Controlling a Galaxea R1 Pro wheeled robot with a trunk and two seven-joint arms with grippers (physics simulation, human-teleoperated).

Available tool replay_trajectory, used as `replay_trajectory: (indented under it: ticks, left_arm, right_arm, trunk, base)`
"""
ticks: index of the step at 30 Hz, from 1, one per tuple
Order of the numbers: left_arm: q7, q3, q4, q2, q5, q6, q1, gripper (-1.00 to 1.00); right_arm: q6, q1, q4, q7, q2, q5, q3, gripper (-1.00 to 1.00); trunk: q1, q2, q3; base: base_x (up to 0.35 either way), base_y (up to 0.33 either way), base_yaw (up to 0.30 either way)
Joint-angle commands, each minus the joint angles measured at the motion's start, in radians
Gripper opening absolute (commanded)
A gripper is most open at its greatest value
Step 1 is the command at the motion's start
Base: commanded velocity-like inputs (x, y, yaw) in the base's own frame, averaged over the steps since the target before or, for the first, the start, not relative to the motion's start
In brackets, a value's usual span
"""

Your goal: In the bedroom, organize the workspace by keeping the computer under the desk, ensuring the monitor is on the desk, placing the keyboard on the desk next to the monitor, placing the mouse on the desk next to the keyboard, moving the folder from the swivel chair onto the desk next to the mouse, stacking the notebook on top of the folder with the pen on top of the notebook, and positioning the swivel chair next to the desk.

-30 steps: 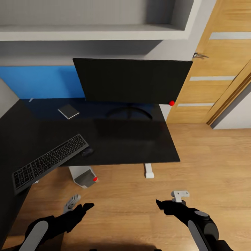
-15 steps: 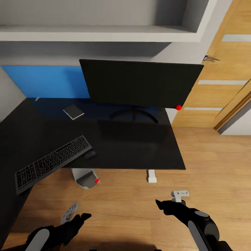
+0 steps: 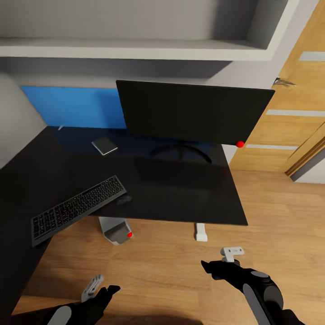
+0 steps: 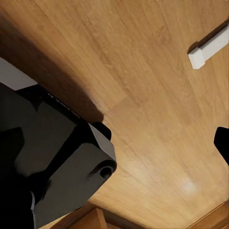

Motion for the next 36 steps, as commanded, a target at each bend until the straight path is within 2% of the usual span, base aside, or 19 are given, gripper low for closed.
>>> replay_trajectory:
  ticks: [1, 11, 19, 22, 25, 28, 29, 32, 33, 36]
  left_arm:
    - [0.010, -0.003, -0.001, 0.001, 0.010, -0.001, 0.000, 1.00]
    - [0.011, -0.007, -0.003, 0.000, 0.012, -0.007, 0.000, 1.00]
    - [0.018, -0.040, -0.002, 0.001, 0.009, -0.026, 0.000, 1.00]
    - [0.018, -0.044, 0.018, 0.001, 0.009, -0.067, 0.000, 1.00]
    - [0.016, -0.045, 0.051, 0.001, 0.009, -0.094, 0.000, 1.00]
    - [0.015, -0.045, 0.069, 0.001, 0.009, -0.106, -0.001, 1.00]
    - [0.015, -0.044, 0.074, 0.001, 0.009, -0.109, -0.001, 1.00]
    - [0.014, -0.044, 0.080, 0.000, 0.009, -0.112, -0.001, 1.00]
    - [0.014, -0.044, 0.084, 0.000, 0.009, -0.113, -0.002, 1.00]
    - [0.014, -0.044, 0.088, 0.000, 0.008, -0.114, -0.003, 1.00]
  right_arm:
    - [0.006, -0.001, -0.001, -0.001, -0.001, -0.001, 0.001, 1.00]
    - [0.023, -0.001, -0.001, 0.000, 0.004, -0.001, 0.001, 1.00]
    - [0.033, 0.000, -0.001, 0.001, 0.007, -0.001, 0.002, 1.00]
    - [0.034, -0.014, -0.002, 0.008, 0.008, -0.001, 0.005, 1.00]
    - [0.037, -0.060, -0.003, 0.037, 0.011, -0.001, 0.007, 1.00]
    - [0.076, -0.116, -0.003, 0.053, 0.024, -0.001, 0.008, 1.00]
    - [0.107, -0.138, -0.003, 0.057, 0.039, -0.001, 0.008, 1.00]
    - [0.142, -0.160, -0.003, 0.060, 0.064, -0.001, 0.007, 1.00]
    - [0.156, -0.168, -0.003, 0.061, 0.080, -0.001, 0.008, 1.00]
    - [0.168, -0.176, -0.003, 0.062, 0.097, -0.001, 0.011, 1.00]
  trunk:
    - [0.001, -0.002, 0.000]
    - [0.001, -0.002, 0.009]
    - [0.001, -0.002, 0.018]
    - [0.001, -0.002, 0.023]
    - [0.001, -0.002, 0.027]
    - [0.001, -0.002, 0.031]
    - [0.001, -0.002, 0.033]
    - [0.001, -0.002, 0.037]
    - [0.001, -0.002, 0.039]
    - [0.001, -0.002, 0.043]
  base:
    - [0.000, 0.000, 0.058]
    - [0.000, 0.000, 0.058]
    - [0.000, 0.000, 0.088]
    - [0.000, 0.000, 0.093]
    - [0.000, 0.000, 0.087]
    - [0.000, 0.000, 0.080]
    - [0.000, 0.000, 0.060]
    - [0.000, 0.000, 0.039]
    - [0.000, 0.000, 0.020]
    - [0.000, 0.000, 0.013]
